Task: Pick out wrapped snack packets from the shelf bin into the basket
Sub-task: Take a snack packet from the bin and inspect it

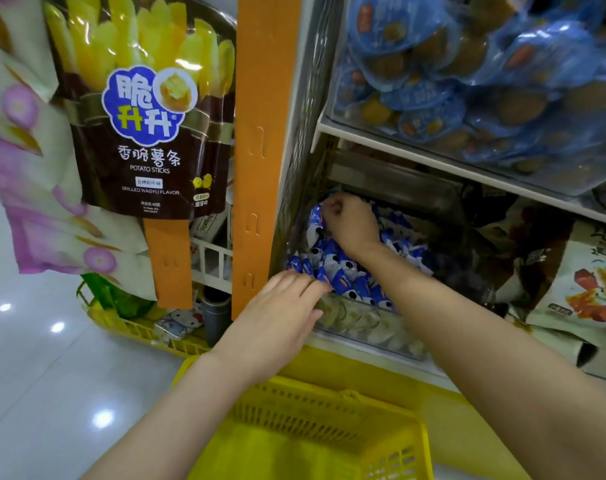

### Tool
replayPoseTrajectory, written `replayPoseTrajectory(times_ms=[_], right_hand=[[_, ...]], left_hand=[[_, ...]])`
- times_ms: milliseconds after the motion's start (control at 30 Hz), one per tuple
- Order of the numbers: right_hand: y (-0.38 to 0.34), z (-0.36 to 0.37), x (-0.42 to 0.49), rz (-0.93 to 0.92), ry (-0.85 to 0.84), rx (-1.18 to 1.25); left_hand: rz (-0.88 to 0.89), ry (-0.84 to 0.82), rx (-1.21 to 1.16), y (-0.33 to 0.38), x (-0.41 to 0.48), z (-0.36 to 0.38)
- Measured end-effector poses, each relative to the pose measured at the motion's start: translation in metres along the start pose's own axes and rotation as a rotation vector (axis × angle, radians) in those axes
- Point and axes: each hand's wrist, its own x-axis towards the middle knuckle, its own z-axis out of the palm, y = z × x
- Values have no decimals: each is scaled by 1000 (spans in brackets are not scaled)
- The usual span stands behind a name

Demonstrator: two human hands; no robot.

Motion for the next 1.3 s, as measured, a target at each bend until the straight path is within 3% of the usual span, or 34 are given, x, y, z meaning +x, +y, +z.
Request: replayPoseTrajectory(times_ms=[133,300,400,467,600,733,900,1000,1167,1233,1300], right_hand=[[-2,-34,-34,-63,122,369],[4,-69,-100,-78,-80,545],[10,-71,-140,-54,-242,646],[14,-66,-162,-13,-327,686],[19,-50,-188,84,-413,720],[20,-33,-202,110,-332,656],[18,-22,-213,91,-273,630],[17,-20,-221,-14,-265,532],[22,-27,-227,-484,-41,-75],[25,-28,-228,-473,-54,-62],[27,-26,-228,-299,-86,116]], left_hand=[[-145,45,-201,12,-2,-4],[-468,282,-708,29,-15,-9],[-645,130,-1132,39,-26,-7],[-651,37,-1238,48,-36,-2],[-653,77,-1163,59,-51,9],[-630,59,-1053,61,-61,14],[-659,186,-1017,62,-67,19],[-705,221,-983,60,-70,25],[-784,159,-1093,60,-71,31],[-813,131,-1144,60,-71,33],[-839,95,-1187,61,-71,33]])
